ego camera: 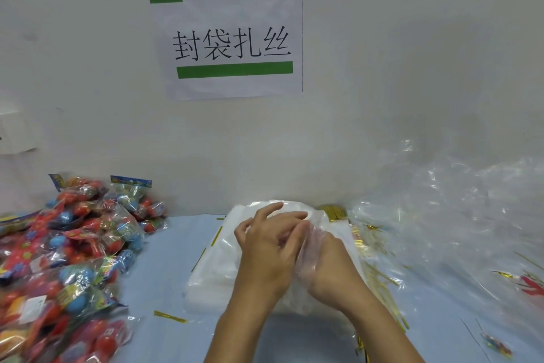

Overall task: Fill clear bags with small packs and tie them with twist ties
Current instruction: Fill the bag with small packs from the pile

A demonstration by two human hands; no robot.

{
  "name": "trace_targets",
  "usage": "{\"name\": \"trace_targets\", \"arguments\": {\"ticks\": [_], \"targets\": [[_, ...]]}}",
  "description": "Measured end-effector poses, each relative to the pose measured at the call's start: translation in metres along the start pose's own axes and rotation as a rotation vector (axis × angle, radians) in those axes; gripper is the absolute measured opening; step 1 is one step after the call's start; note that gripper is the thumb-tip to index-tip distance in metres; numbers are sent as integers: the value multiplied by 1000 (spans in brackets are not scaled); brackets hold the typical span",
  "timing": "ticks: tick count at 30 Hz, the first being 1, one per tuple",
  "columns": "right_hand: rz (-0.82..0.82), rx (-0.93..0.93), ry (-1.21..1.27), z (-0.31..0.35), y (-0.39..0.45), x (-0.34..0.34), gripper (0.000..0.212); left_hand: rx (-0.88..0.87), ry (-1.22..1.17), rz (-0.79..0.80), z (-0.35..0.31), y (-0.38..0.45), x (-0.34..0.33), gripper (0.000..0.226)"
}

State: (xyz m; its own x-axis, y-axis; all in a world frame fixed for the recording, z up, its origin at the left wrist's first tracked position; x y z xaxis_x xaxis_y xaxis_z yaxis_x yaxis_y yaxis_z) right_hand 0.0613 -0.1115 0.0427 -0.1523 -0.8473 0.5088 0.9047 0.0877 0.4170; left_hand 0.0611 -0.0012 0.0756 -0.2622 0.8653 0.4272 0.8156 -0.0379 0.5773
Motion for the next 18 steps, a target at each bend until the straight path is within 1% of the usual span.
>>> {"name": "trace_targets", "arguments": {"ticks": [1,2,4,7,9,12,14,16,17,18], "targets": [[-12,-17,-32,-3,1,1,44,-36,4,1,-4,0,-1,24],[-22,-35,-61,-6,1,2,45,-61,2,0,-7,-1,-2,27],[-8,-77,-130,-13,2,0,32,-79,-2,-7,-11,-2,-3,28],[55,-87,-378,-22,4,-8,14,-93,6,-7,-12,-4,-5,29],[35,-79,-439,-24,5,-8,6,-105,-2,-5,-14,-4,-5,28],[43,-94,-498,-26,3,-9,15,-168,-43,-39,-21,-5,-5,22],[33,-162,-396,-33,2,-9,19,-176,-55,-40,-25,-5,-6,21],[-10,-210,-268,-35,3,-7,9,-118,-95,-61,-25,-5,-5,20],[-37,-225,-217,-33,5,-5,5,-81,-132,-102,-23,-5,-2,19],[-78,-239,-143,-31,6,-2,11,-45,-176,-164,-21,-5,3,17]]}}
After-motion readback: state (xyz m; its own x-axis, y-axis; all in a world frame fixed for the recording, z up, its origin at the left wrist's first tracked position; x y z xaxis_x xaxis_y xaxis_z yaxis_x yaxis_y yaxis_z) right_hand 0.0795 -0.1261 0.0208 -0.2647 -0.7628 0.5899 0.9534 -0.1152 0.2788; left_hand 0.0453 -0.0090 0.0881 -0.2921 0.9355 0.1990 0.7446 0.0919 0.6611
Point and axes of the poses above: each hand's wrist, its own y-axis towards the middle knuckle, its own x-axis out of the back of the hand, z = x × y, the point moved 5 cm from there along y, towards the middle knuckle, and after that the axes turned 4 degrees about x, right-handed, at the moved point
